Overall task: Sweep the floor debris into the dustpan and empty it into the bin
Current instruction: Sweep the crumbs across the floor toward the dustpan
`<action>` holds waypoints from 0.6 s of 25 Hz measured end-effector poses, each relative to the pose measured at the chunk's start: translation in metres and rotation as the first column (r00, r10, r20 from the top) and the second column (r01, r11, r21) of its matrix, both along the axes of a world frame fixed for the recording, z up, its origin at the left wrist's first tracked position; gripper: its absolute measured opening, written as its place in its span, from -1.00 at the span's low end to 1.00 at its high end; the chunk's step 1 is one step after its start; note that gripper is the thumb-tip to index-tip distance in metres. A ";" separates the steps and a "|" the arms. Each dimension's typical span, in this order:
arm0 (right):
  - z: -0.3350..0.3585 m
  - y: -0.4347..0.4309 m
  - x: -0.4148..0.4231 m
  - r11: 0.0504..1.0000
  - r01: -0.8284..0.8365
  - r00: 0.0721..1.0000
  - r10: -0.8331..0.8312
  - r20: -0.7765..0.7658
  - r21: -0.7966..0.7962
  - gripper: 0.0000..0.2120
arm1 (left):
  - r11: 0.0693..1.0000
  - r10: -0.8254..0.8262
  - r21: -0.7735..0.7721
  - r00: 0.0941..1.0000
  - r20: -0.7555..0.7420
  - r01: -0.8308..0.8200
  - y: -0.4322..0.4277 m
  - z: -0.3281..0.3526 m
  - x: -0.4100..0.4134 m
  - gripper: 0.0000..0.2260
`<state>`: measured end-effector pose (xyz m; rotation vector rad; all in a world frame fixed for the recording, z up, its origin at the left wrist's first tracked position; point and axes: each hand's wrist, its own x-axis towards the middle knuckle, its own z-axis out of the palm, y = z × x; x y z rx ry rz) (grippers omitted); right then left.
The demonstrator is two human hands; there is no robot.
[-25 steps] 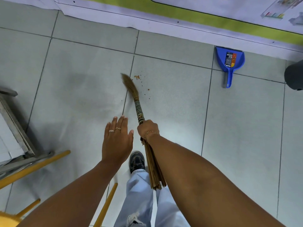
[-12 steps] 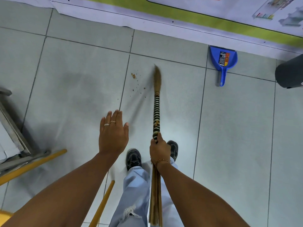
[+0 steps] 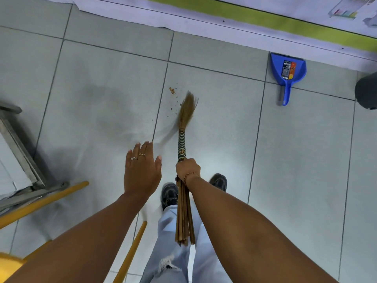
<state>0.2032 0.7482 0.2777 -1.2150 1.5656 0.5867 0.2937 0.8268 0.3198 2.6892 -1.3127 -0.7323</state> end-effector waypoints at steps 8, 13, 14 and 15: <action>0.041 -0.011 0.005 0.979 0.039 0.992 -0.015 0.124 -0.199 -0.64 | 1.000 0.010 0.008 0.999 0.033 -0.011 -0.005 0.023 0.021 -0.61; 0.050 -0.079 0.008 0.945 -0.112 0.989 0.137 0.060 -0.307 -0.59 | 1.000 0.021 -0.014 1.000 0.022 -0.021 -0.063 0.028 0.029 -0.60; 0.047 -0.102 0.008 0.936 -0.161 0.984 0.178 0.026 -0.312 -0.59 | 1.000 0.013 -0.024 1.000 0.021 -0.013 -0.080 0.026 0.030 -0.60; 0.043 -0.123 0.008 0.927 -0.207 0.977 0.214 -0.012 -0.313 -0.59 | 0.999 0.004 -0.036 1.000 0.021 -0.003 -0.095 0.024 0.029 -0.60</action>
